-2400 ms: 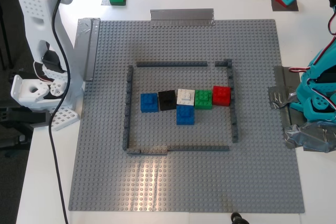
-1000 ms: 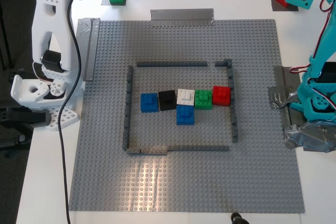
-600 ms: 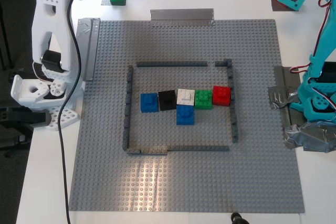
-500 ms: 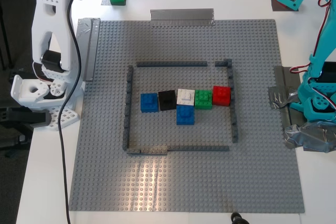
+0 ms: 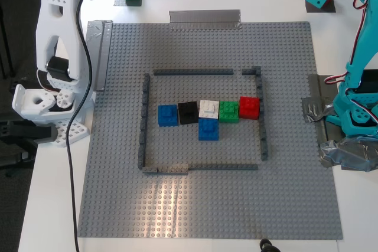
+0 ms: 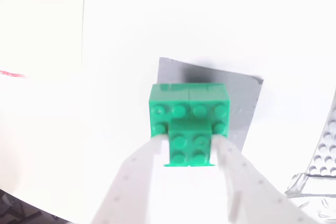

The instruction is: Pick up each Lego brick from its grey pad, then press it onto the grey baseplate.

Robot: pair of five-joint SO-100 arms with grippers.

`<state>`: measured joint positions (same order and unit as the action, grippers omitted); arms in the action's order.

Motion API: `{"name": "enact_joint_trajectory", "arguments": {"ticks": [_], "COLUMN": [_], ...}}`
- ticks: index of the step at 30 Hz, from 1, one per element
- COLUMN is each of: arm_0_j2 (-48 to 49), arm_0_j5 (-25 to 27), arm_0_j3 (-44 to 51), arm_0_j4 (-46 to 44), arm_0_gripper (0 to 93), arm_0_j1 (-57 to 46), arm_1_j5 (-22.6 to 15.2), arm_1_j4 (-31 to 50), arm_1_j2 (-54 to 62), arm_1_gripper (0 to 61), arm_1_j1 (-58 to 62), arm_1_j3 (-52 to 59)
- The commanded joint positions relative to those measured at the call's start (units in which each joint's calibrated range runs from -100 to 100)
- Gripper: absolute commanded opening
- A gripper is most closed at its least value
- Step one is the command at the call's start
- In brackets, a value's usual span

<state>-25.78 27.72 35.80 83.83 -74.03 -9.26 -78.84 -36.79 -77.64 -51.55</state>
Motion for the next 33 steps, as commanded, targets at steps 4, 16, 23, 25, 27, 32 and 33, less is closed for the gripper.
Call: {"name": "enact_joint_trajectory", "arguments": {"ticks": [4, 16, 23, 25, 27, 32, 33], "arm_0_j2": [0.37, 0.46, 0.46, 0.46, 0.46, 0.37, 0.37], "arm_0_j5": [-0.11, -0.20, -0.20, -0.20, -0.15, -0.15, -0.15], "arm_0_j3": [-0.18, -2.26, -6.05, -6.32, -6.50, -6.59, -6.96], "arm_0_j4": [-0.34, -1.40, -6.61, -6.85, -6.85, -6.85, -6.85], "arm_0_gripper": [17.8, 17.8, 17.8, 17.7, 17.7, 17.5, 17.4], "arm_0_j1": [-0.29, -0.44, -1.16, -1.16, -1.23, -1.23, -1.23], "arm_1_j5": [1.42, 3.47, 4.06, 4.50, 5.13, 7.33, 7.82], "arm_1_j4": [-6.76, -6.35, -7.41, -7.16, -5.86, -5.21, -5.13], "arm_1_j2": [7.86, 27.43, 36.79, 40.05, 44.08, 54.30, 56.02], "arm_1_gripper": [0.3, 0.2, 0.2, 0.2, 0.2, 0.2, 0.2], "arm_1_j1": [1.36, 4.55, 7.16, 8.54, 10.43, 16.01, 17.24], "arm_1_j3": [-8.09, 13.85, 21.89, 25.77, 31.28, 44.91, 47.26]}}
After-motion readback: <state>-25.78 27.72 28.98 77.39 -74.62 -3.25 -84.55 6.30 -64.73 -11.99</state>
